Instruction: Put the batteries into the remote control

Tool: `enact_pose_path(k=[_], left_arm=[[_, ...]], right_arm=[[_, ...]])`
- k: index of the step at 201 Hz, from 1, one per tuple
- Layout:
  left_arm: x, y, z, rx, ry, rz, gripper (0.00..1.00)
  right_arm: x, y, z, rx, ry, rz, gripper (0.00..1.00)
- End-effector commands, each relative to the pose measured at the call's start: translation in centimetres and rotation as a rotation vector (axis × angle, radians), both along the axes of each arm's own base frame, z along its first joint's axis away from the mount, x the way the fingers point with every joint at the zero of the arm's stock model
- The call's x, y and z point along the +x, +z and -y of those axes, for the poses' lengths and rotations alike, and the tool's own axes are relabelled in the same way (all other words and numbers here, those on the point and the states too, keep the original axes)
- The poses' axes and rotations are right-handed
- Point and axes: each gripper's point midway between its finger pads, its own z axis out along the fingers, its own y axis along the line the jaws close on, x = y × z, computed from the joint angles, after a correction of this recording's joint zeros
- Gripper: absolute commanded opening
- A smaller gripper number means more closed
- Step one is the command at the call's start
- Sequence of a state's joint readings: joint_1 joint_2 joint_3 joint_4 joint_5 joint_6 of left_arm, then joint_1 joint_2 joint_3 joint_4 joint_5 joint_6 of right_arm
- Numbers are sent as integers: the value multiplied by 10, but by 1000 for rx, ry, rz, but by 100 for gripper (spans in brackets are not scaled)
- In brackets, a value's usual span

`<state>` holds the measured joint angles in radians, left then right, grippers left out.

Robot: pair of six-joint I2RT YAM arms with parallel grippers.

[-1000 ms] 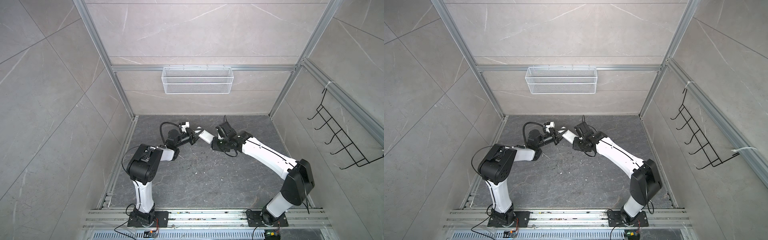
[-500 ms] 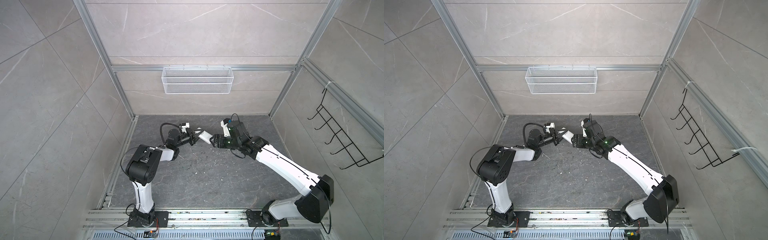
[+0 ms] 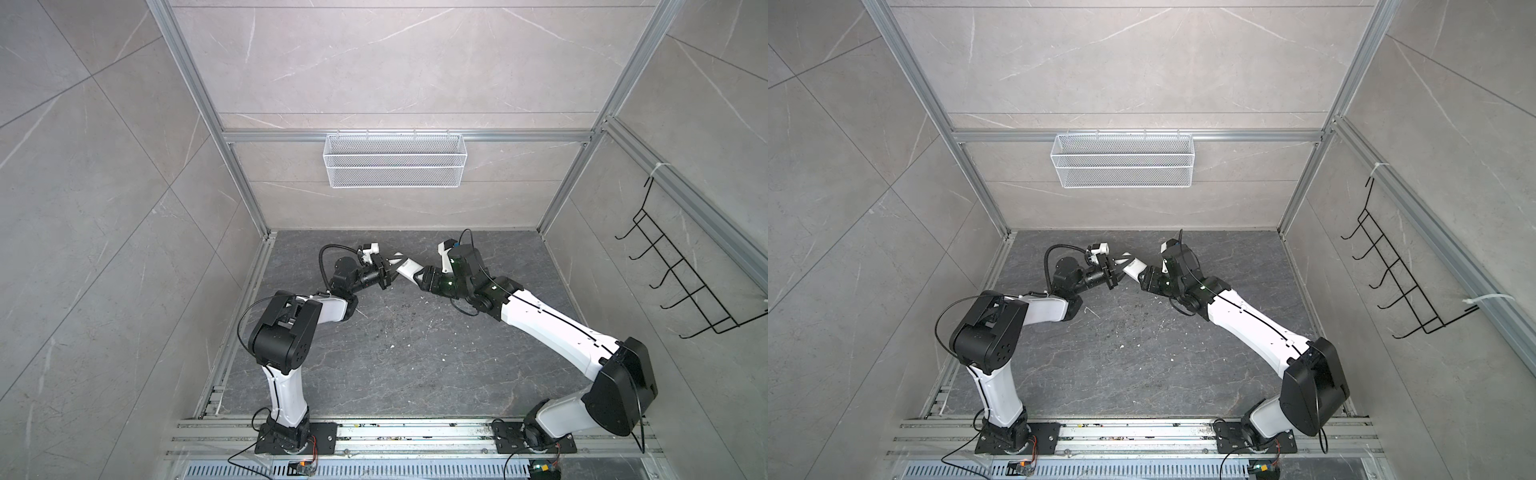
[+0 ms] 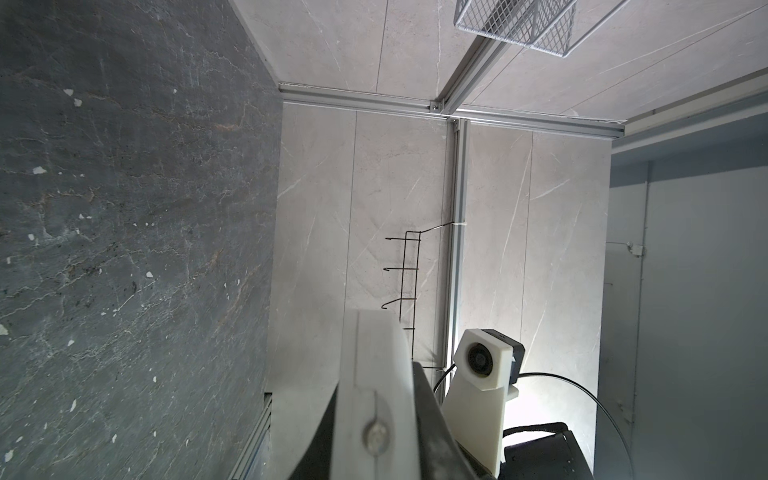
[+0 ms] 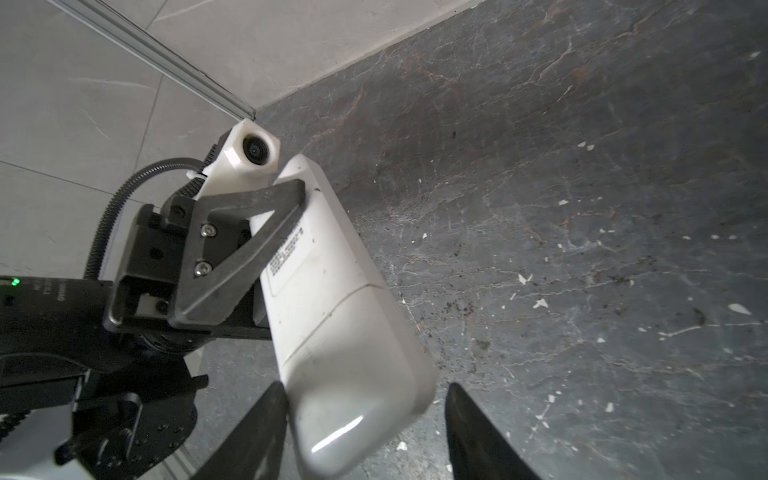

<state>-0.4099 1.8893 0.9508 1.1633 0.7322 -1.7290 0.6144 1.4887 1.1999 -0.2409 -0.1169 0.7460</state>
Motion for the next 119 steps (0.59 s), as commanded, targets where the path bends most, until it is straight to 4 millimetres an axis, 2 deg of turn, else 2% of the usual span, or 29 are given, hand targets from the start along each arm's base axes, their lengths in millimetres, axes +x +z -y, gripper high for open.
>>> enact_pose_path(k=[1, 32, 65, 92, 119], left_arm=[[-2, 27, -4, -57, 7, 88, 0], [-4, 31, -4, -61, 1, 95, 0], [-4, 32, -5, -65, 0, 97, 0], [-5, 31, -5, -71, 3, 97, 0], [-4, 29, -6, -71, 11, 93, 0]], right_arm=[[4, 4, -4, 121, -51, -25, 57], [8, 4, -4, 240, -100, -45, 48], [10, 4, -1, 339, -124, -58, 44], [11, 8, 6, 393, -149, -55, 45], [14, 9, 10, 468, -177, -62, 54]])
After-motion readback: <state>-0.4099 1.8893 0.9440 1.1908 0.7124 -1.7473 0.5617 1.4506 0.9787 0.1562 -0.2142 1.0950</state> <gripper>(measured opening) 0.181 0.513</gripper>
